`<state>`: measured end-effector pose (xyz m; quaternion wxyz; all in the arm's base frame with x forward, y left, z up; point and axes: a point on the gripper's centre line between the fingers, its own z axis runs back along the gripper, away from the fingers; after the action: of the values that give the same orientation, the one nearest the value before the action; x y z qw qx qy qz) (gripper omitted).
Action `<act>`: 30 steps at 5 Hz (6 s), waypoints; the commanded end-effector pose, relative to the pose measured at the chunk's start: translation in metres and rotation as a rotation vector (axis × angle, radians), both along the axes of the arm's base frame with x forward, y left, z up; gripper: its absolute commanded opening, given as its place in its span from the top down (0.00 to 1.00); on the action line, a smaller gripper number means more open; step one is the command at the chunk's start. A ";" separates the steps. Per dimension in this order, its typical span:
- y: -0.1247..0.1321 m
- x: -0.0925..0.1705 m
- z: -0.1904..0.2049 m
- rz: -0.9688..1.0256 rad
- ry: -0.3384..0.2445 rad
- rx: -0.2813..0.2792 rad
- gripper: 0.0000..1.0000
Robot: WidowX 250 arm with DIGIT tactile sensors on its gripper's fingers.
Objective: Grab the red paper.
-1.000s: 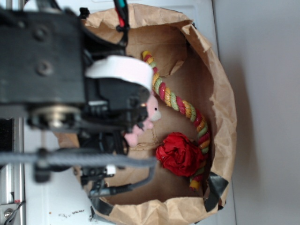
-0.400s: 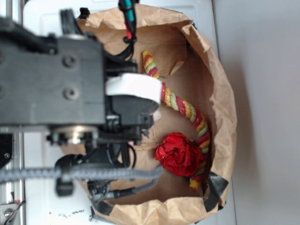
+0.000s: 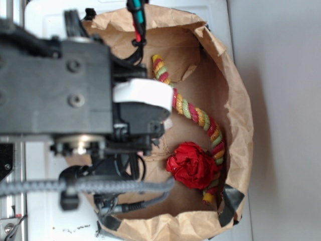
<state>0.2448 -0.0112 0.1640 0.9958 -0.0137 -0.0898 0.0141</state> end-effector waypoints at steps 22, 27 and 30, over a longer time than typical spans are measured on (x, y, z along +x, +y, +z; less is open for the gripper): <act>0.020 0.136 -0.108 -0.471 -0.189 0.081 1.00; 0.030 0.054 -0.001 -0.167 -0.178 0.036 1.00; 0.033 0.068 -0.014 -0.258 -0.201 0.079 0.00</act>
<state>0.3095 0.0202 0.1372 0.9783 0.0069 -0.1693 -0.1194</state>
